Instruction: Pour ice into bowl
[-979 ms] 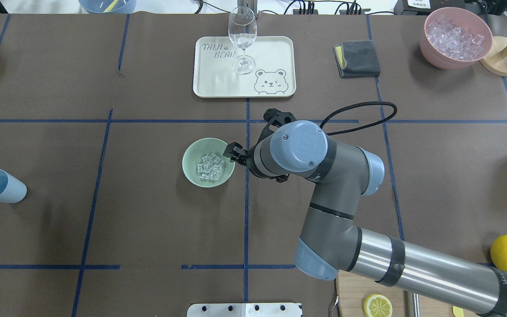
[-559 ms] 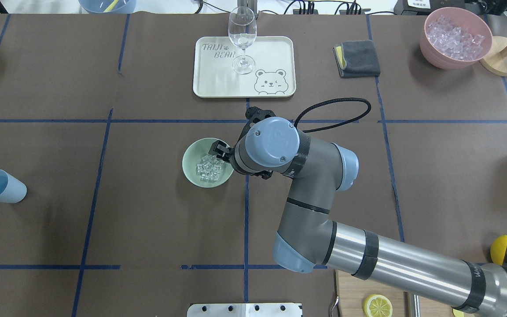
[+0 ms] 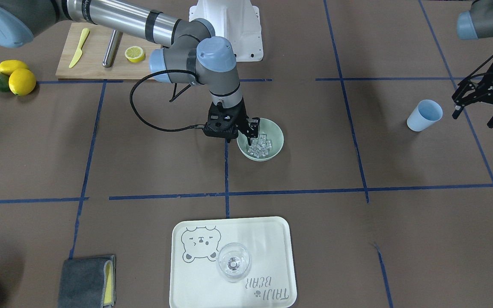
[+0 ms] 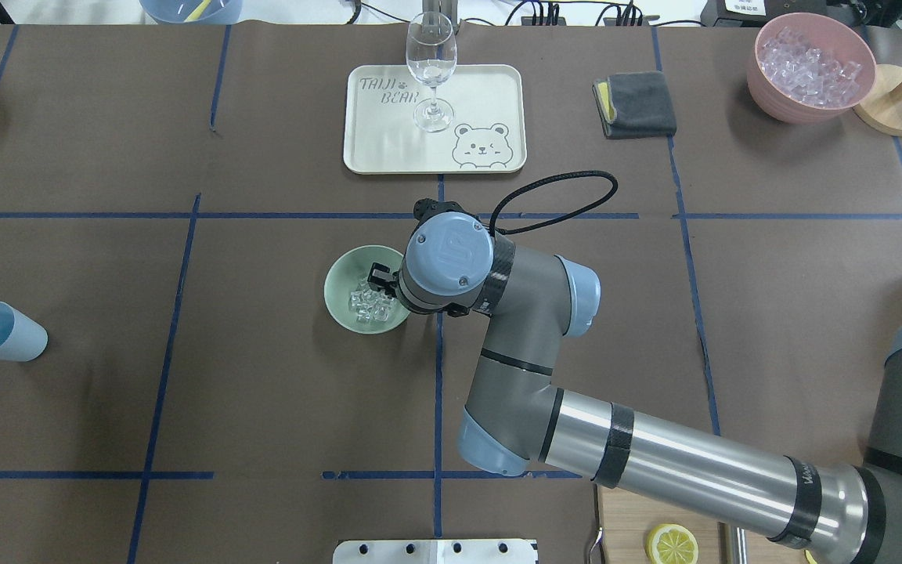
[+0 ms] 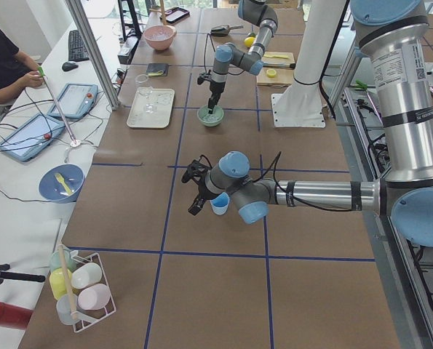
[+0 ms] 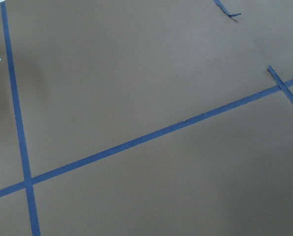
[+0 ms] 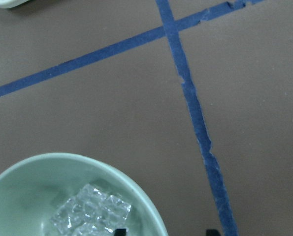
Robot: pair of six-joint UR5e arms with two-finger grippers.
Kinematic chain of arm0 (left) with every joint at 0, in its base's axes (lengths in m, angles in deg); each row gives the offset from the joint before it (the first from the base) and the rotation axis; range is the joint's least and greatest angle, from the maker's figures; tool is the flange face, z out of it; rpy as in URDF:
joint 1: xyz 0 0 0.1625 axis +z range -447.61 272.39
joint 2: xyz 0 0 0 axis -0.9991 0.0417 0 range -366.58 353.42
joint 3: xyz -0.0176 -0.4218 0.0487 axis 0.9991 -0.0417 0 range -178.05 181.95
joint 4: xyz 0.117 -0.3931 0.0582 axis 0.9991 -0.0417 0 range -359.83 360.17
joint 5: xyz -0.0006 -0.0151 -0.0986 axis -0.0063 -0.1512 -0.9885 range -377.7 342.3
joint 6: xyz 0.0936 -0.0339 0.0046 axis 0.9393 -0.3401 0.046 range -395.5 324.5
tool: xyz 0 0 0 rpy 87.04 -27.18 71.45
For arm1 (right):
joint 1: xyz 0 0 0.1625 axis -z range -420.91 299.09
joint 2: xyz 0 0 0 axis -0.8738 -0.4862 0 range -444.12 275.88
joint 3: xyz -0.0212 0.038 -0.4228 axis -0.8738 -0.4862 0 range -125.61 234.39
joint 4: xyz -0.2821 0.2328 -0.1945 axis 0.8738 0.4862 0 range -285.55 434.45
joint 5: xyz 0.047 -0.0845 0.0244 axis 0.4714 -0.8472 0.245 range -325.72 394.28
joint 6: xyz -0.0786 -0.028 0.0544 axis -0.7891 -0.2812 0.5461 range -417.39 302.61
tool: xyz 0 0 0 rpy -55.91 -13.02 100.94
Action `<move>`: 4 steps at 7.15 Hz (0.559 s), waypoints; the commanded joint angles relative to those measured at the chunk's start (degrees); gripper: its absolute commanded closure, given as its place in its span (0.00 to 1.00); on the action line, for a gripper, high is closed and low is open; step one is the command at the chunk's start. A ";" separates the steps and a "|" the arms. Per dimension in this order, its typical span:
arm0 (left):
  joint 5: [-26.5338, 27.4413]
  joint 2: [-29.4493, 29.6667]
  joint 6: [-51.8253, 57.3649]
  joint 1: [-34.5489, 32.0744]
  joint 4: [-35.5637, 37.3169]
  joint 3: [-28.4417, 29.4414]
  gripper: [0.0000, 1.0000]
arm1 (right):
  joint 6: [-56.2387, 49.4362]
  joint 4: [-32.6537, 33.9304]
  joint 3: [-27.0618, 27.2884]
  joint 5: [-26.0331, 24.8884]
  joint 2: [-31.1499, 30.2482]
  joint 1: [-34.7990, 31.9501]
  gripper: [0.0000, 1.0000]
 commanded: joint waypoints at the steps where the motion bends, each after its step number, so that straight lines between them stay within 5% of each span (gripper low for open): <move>1: -0.03 -0.09 -0.09 0.00 0.00 -0.15 0.00 | -0.59 0.13 0.45 0.05 0.00 0.05 1.00; 4: -0.03 -0.09 0.00 -0.09 -0.53 -0.24 0.00 | -0.50 1.69 5.25 0.39 -1.40 -0.91 1.00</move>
